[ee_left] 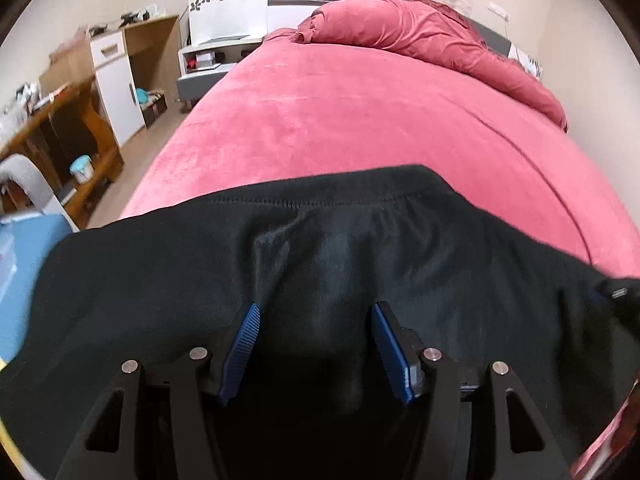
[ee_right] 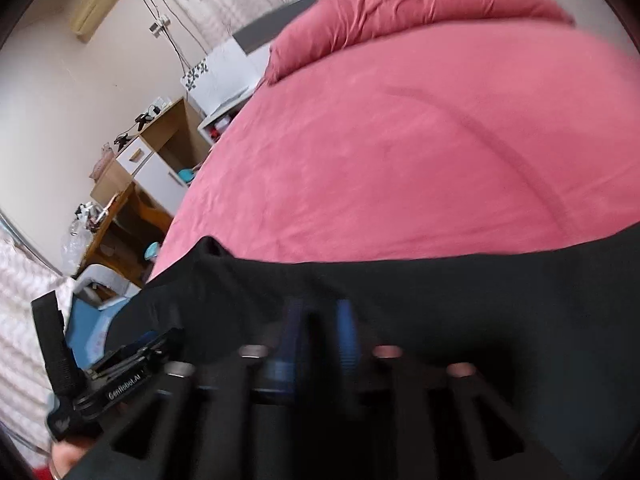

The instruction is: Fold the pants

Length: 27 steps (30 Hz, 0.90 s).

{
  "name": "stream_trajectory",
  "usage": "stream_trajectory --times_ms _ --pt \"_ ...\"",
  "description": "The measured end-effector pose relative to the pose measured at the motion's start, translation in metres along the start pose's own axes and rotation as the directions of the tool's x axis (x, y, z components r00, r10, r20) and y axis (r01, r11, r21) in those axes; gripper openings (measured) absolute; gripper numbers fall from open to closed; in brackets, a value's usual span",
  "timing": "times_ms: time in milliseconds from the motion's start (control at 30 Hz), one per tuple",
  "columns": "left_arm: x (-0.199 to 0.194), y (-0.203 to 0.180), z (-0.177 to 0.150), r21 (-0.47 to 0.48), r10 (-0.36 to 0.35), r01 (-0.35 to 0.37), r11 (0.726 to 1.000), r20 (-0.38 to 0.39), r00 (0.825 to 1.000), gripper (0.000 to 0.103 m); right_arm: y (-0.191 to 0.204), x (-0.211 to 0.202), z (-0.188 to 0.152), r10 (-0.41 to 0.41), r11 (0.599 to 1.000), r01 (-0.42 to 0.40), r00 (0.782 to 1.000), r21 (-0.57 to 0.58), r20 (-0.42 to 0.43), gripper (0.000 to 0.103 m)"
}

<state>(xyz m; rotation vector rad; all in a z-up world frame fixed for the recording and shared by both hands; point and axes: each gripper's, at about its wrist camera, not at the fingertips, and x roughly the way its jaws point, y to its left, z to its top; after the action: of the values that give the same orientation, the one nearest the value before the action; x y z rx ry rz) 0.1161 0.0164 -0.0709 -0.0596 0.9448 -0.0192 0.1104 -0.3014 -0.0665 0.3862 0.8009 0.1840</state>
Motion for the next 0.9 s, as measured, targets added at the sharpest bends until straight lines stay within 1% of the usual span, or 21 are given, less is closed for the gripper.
stream_trajectory --times_ms 33,100,167,233,300,333,367,433,467,500,533,567,600,633,700,733,800,833,900 --pt "-0.005 -0.003 -0.002 0.009 0.006 -0.007 1.000 0.006 1.000 0.059 -0.014 -0.012 0.001 -0.024 1.000 0.023 1.000 0.020 0.020 0.046" --pt "-0.012 -0.006 -0.007 0.013 0.005 -0.006 1.000 0.032 0.999 0.059 -0.046 -0.036 0.000 -0.076 0.994 0.073 0.996 0.086 0.034 0.046" --pt "-0.017 -0.010 -0.011 0.006 0.008 -0.008 1.000 0.047 0.999 0.060 -0.085 -0.062 -0.004 -0.119 0.977 0.109 0.992 0.182 0.044 0.046" --pt "-0.016 -0.015 -0.013 0.010 0.030 -0.031 0.999 0.058 0.998 0.060 -0.121 -0.081 -0.009 -0.160 0.959 0.146 0.986 0.242 0.041 0.047" --pt "-0.015 -0.020 -0.016 0.026 0.061 -0.063 0.998 0.065 0.996 0.060 -0.144 -0.090 -0.012 -0.213 0.950 0.201 0.977 0.238 0.023 0.047" --pt "-0.016 -0.024 -0.018 0.045 0.081 -0.084 0.995 0.061 0.995 0.060 -0.160 -0.097 -0.014 -0.256 0.940 0.246 0.967 0.234 0.013 0.047" --pt "-0.017 -0.027 -0.019 0.063 0.095 -0.098 0.993 0.059 0.994 0.060 -0.172 -0.106 -0.017 -0.281 0.928 0.268 0.960 0.259 0.014 0.047" --pt "-0.020 -0.032 -0.020 0.094 0.114 -0.118 0.989 0.051 0.992 0.060 -0.200 -0.132 -0.025 -0.267 0.904 0.228 0.962 0.363 0.062 0.047" --pt "-0.024 -0.032 -0.021 0.089 0.106 -0.110 0.990 0.052 0.993 0.060 -0.216 -0.151 -0.032 -0.258 0.881 0.189 0.960 0.434 0.106 0.047" --pt "-0.029 -0.032 -0.022 0.074 0.083 -0.087 0.993 0.054 0.995 0.060 -0.226 -0.164 -0.038 -0.264 0.861 0.172 0.955 0.478 0.133 0.048" --pt "-0.033 -0.030 -0.022 0.048 0.043 -0.046 0.998 0.061 0.997 0.060 -0.241 -0.181 -0.049 -0.283 0.831 0.155 0.944 0.534 0.168 0.049" --pt "-0.038 -0.028 -0.024 0.016 -0.016 0.015 1.000 0.066 0.998 0.060 -0.250 -0.191 -0.056 -0.300 0.811 0.148 0.936 0.565 0.185 0.049" --pt "-0.041 -0.028 -0.025 -0.009 -0.068 0.069 0.998 0.064 0.996 0.061 -0.260 -0.201 -0.065 -0.329 0.785 0.155 0.925 0.599 0.192 0.050" --pt "-0.042 -0.029 -0.026 -0.034 -0.129 0.131 0.991 0.053 0.990 0.061 -0.269 -0.206 -0.071 -0.345 0.763 0.160 0.920 0.626 0.185 0.052" --pt "-0.041 -0.035 -0.029 -0.044 -0.193 0.194 0.980 0.023 0.981 0.062 -0.285 -0.210 -0.080 -0.331 0.735 0.126 0.924 0.666 0.191 0.052" --pt "-0.041 -0.039 -0.030 -0.033 -0.213 0.213 0.976 0.013 0.977 0.062 -0.294 -0.211 -0.085 -0.305 0.721 0.077 0.928 0.689 0.215 0.052" --pt "-0.039 -0.049 -0.032 0.004 -0.226 0.226 0.974 -0.010 0.974 0.062 -0.303 -0.209 -0.089 -0.260 0.706 0.010 0.934 0.708 0.246 0.055" --pt "-0.038 -0.054 -0.033 0.026 -0.216 0.216 0.976 -0.028 0.976 0.062 -0.309 -0.205 -0.090 -0.233 0.699 -0.025 0.937 0.715 0.261 0.058" --pt "-0.035 -0.057 -0.034 0.040 -0.193 0.195 0.980 -0.038 0.980 0.062 -0.316 -0.200 -0.089 -0.226 0.689 -0.044 0.935 0.723 0.272 0.059"
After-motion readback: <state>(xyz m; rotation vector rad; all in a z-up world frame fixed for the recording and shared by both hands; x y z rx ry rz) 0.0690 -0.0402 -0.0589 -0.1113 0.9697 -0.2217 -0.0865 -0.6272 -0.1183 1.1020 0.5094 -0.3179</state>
